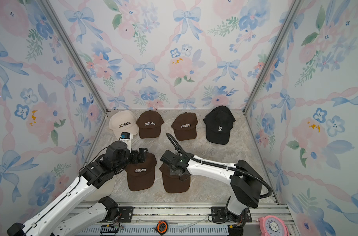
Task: Stack the baseball caps by color
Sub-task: Pick up the baseball cap from the center of the board, then place the baseball cap on the baseball cap.
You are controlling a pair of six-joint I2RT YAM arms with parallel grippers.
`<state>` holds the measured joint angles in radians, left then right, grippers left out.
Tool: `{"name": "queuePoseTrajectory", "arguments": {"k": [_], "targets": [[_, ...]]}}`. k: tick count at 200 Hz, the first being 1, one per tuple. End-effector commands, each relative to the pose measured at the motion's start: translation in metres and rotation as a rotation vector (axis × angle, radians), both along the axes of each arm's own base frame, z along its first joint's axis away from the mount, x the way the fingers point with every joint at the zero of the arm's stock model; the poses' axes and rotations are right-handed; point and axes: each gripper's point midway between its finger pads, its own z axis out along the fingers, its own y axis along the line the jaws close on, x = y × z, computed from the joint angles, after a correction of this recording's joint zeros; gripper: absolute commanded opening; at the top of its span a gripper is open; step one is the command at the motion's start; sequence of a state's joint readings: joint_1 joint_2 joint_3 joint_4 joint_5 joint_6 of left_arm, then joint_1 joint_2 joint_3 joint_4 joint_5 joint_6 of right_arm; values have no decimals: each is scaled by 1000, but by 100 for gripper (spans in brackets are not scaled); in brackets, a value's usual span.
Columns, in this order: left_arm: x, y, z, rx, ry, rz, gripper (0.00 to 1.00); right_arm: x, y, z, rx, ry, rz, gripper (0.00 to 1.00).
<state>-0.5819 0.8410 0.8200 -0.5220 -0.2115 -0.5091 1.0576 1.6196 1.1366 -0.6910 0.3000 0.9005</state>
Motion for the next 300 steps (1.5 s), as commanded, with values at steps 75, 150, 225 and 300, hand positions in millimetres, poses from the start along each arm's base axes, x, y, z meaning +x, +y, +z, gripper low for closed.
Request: {"name": "queuePoseTrajectory", "arguments": {"k": [75,150,225,300], "targets": [[22,-5,27,2,-66,13,98,35,-22,86,13,-84,25,0],[57,-20,45,16,-105,-4,98,117,-57,121,4,-123,19,0],[109,-36,45,36,-99,13,98,207,-63,113,27,-105,32,0],[146,-40,39,68,-76,38,98,260,-61,84,68,-61,26,0]]}}
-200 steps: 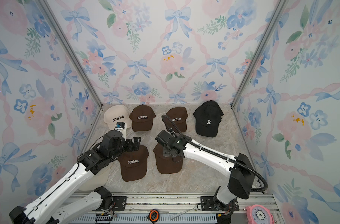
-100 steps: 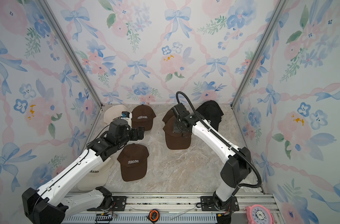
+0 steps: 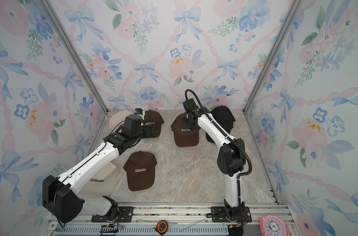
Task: Stack the baseball caps by color
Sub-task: Place the baseball cap on the baseball cap.
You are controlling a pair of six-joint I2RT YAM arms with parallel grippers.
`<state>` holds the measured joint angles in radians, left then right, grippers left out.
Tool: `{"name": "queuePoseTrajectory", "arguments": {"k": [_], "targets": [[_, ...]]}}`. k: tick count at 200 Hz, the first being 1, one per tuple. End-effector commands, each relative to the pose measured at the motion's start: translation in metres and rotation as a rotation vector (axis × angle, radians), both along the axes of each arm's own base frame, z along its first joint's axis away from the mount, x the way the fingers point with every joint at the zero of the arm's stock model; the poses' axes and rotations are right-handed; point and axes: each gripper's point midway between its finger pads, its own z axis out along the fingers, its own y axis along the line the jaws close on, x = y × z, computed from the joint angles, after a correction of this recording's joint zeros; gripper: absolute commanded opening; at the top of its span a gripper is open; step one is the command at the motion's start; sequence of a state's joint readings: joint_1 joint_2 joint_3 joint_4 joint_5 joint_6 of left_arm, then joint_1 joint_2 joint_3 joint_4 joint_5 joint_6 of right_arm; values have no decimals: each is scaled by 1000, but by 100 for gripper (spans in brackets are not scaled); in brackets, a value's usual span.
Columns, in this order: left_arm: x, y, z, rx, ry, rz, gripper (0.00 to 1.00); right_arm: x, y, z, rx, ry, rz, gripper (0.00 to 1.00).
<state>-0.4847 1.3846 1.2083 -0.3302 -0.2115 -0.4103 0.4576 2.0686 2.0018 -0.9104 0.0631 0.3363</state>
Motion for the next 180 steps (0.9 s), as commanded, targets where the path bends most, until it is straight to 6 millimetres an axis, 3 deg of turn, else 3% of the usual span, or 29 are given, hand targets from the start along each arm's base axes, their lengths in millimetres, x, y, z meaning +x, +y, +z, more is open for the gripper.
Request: {"name": "queuePoseTrajectory", "arguments": {"k": [1,65,159,180], "targets": [[13,-1,8,8,-21,-5,98,10,2,-1,16,10,24,0],[38,-10,5,14,-8,-23,98,35,4,-18,31,32,25,0],[56,-11,-3,6,16,-28,98,45,-4,-62,-10,116,28,0],[59,-9,-6,7,21,-22,98,45,-8,-78,-20,148,18,11]]}}
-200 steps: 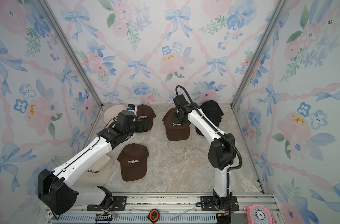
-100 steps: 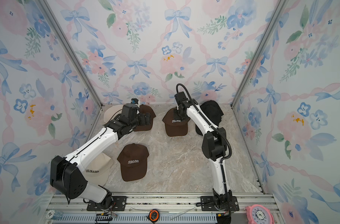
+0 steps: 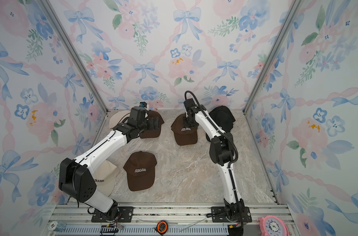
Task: Stack the baseball caps by color
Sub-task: Place the baseball cap on the baseball cap.
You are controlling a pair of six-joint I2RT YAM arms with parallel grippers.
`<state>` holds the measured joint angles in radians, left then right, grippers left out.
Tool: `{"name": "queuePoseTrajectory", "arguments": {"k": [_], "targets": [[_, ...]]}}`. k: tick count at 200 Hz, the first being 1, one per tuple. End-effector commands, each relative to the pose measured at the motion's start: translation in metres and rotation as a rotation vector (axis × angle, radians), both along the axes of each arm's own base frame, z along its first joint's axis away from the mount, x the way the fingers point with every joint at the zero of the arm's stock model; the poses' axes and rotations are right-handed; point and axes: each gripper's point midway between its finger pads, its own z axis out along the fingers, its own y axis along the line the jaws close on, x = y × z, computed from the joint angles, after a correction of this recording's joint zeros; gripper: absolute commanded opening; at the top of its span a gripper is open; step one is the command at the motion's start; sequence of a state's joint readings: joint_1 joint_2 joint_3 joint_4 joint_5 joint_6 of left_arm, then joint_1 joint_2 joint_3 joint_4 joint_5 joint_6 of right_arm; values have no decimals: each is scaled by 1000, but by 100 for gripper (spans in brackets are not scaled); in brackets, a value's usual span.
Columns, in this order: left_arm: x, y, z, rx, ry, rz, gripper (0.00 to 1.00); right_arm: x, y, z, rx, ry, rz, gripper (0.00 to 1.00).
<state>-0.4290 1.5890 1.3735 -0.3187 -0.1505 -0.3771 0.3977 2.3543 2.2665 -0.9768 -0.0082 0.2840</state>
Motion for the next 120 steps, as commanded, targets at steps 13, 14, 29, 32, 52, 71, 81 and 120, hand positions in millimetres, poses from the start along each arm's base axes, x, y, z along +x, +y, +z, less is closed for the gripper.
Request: {"name": "queuePoseTrajectory", "arguments": {"k": [13,14,29,32,52,71,81,120], "targets": [[8,0,6,-2,-11,-10,98,-1,-10,-25,-28,64,-4,13],[9,0,6,-2,-11,-9,98,-2,-10,-26,-29,67,-5,13],[8,0,7,-4,-12,-11,98,-2,-13,-31,-40,74,-10,14],[8,1,8,-4,-14,-8,98,-2,-13,-31,-41,74,-9,14],[7,2,8,-4,-13,-8,98,-3,-16,-35,-45,81,-17,21],[6,2,9,-5,-14,-8,98,-2,-17,-33,-40,77,-20,29],[6,2,10,-7,-15,-9,98,-2,-17,-29,-33,67,-22,32],[3,5,16,-15,-27,-3,98,1,-14,3,11,1,-21,50]]}}
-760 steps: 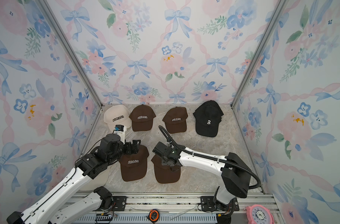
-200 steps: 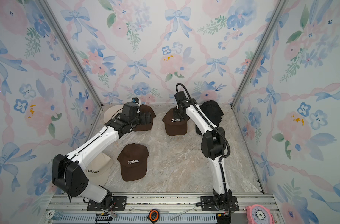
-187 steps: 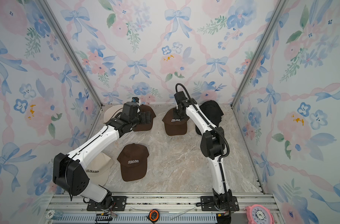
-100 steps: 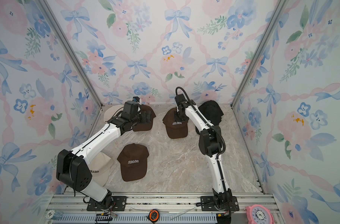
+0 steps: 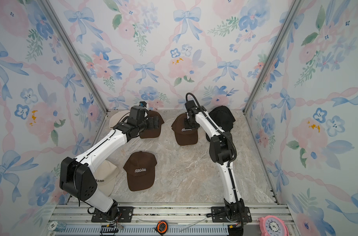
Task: Stack the baseball caps by color
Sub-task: Place the baseball cap on the baseball cap.
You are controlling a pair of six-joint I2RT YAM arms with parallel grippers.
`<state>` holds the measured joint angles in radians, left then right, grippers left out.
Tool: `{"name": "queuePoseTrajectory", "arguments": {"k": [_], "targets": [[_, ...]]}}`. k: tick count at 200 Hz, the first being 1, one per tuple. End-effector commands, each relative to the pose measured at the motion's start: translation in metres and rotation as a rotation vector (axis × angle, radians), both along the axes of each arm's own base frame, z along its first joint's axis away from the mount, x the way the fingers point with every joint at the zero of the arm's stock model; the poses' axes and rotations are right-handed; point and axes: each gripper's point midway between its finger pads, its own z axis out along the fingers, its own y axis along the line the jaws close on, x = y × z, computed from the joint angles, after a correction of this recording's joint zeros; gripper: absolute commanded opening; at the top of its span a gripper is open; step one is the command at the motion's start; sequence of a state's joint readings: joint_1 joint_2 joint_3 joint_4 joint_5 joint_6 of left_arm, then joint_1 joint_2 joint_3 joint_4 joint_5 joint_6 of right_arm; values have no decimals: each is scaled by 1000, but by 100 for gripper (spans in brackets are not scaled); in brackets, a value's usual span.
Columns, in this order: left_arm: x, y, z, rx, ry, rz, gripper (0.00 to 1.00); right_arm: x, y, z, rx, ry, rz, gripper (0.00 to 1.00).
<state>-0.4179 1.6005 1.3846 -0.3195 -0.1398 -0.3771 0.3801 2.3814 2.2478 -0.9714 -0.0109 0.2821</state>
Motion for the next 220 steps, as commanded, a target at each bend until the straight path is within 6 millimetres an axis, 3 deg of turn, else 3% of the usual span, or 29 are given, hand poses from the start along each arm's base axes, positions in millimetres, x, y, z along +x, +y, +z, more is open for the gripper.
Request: {"name": "queuePoseTrajectory", "arguments": {"k": [1,68,125,150,182,220], "targets": [[-1,3,16,-8,-30,-6,98,0,-4,24,27,-39,-6,50],[-17,8,24,-41,-39,4,98,-11,-3,91,115,-161,-14,71],[-51,20,21,-91,-12,23,98,-47,-17,132,153,-221,-41,71],[-72,27,19,-112,1,24,98,-69,-22,138,158,-234,-48,74],[-104,37,13,-135,29,34,98,-96,-21,130,169,-215,-49,78],[-139,51,-12,-135,121,66,98,-123,-7,120,158,-199,-28,80]]}}
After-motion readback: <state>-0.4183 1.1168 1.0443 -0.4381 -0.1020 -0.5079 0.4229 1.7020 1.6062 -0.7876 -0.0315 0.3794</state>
